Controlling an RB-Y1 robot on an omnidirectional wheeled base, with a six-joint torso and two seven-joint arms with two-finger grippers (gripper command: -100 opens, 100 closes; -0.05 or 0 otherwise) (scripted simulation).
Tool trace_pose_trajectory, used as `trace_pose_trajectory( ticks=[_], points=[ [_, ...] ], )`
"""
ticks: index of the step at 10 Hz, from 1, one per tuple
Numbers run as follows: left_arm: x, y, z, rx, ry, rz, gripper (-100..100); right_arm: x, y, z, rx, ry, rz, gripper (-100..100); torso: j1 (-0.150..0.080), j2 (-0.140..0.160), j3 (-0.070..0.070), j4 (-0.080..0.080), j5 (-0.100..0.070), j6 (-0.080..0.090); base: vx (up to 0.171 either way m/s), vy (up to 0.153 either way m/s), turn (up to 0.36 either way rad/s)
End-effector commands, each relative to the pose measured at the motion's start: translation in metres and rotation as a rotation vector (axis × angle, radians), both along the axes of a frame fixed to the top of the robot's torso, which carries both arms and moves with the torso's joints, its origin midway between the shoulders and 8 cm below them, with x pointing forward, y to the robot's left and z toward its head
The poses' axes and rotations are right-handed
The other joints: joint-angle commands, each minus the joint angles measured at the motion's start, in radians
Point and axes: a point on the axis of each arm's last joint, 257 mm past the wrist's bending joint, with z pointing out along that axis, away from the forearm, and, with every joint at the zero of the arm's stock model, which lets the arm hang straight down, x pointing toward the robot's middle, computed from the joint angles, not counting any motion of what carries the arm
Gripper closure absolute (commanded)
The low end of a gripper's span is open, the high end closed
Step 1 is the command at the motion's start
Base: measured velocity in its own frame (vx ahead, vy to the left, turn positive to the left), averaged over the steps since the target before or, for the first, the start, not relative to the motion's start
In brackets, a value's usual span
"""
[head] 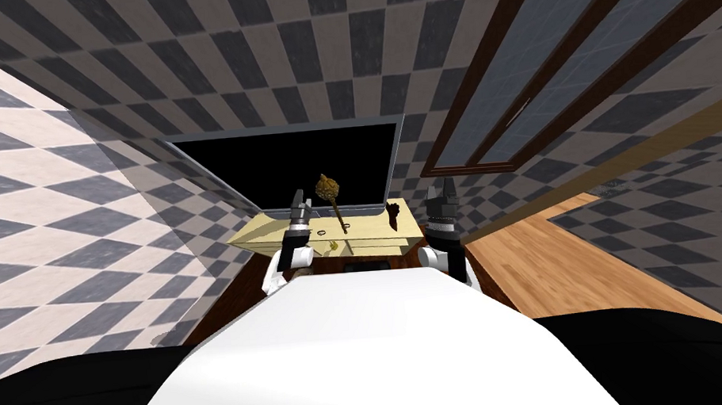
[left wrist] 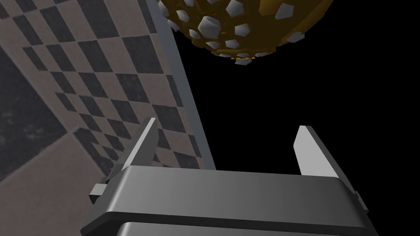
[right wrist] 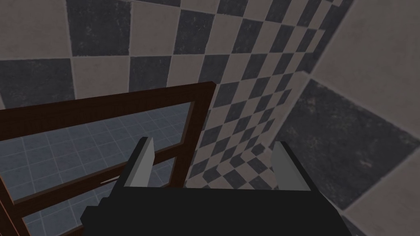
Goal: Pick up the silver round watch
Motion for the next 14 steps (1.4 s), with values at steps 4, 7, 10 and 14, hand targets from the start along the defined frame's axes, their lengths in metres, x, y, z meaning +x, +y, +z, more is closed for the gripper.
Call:
trace_pose_trajectory(
  ticks=[4, 7, 10, 14],
  points=[
    [0.035, 0.011, -0.037, 0.013, 0.126, 0.014, -100, 0.000, 0.000, 0.000, 0.000, 0.000, 0.000, 0, -0.001, 0.000, 0.000, 0.000, 0.000, 0.000, -0.033, 0.005, -0.002],
    [0.061, 0.021, -0.064, 0.016, 0.222, 0.031, -100, 0.000, 0.000, 0.000, 0.000, 0.000, 0.000, 0, -0.001, 0.000, 0.000, 0.000, 0.000, 0.000, -0.034, 0.009, -0.003],
    [0.074, 0.030, -0.087, 0.013, 0.294, 0.048, -100, 0.000, 0.000, 0.000, 0.000, 0.000, 0.000, 0, -0.001, -0.001, -0.001, 0.000, 0.000, 0.000, -0.022, 0.006, -0.003],
    [0.097, 0.045, -0.123, 0.004, 0.412, 0.079, -100, 0.000, 0.000, 0.000, 0.000, 0.000, 0.000, 0, -0.001, -0.001, -0.001, 0.000, 0.000, 0.000, -0.018, 0.005, -0.003]
  ],
)
